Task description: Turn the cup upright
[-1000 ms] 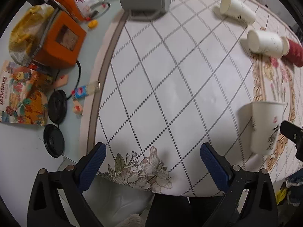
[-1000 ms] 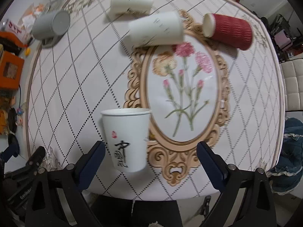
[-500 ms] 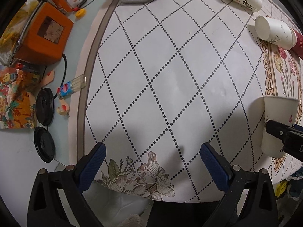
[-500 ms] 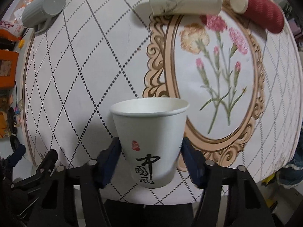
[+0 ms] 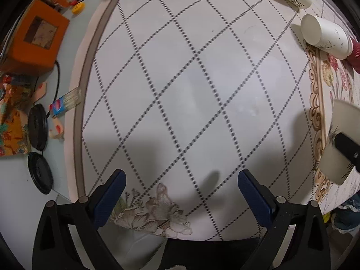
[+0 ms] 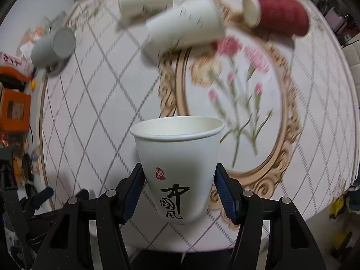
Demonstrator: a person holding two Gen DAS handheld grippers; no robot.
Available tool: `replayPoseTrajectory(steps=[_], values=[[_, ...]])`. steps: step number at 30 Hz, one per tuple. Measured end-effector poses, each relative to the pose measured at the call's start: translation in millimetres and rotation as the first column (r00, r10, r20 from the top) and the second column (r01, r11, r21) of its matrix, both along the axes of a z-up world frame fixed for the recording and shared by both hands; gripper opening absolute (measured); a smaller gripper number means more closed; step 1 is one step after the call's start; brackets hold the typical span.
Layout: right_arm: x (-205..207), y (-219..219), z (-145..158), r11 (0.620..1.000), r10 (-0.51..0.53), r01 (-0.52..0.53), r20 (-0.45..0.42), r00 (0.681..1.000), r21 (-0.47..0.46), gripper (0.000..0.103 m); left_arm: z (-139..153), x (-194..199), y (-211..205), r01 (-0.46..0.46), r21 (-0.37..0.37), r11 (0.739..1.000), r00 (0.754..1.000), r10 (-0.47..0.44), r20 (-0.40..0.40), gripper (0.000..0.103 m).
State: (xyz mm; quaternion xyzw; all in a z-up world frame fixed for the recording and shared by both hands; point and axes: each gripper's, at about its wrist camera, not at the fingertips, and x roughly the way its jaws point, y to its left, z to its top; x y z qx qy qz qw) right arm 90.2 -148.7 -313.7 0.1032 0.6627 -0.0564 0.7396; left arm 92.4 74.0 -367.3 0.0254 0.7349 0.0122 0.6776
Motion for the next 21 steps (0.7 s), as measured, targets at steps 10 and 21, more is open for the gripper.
replayPoseTrajectory(steps=[10,21], values=[[14.1,-13.8,20.1,0.988,-0.057,0.106,0.362,0.93,-0.116,0.064,-10.1,37.0,-17.6,0.034,0.01,0.999,0.999,-0.035,0.028,0.102],[9.4,-3.3,-12.3,0.963,0.002,0.14,0.529,0.849,-0.228,0.064,-26.3,47.7,-34.3,0.088,0.047,0.995,0.995,-0.09,0.05,0.102]])
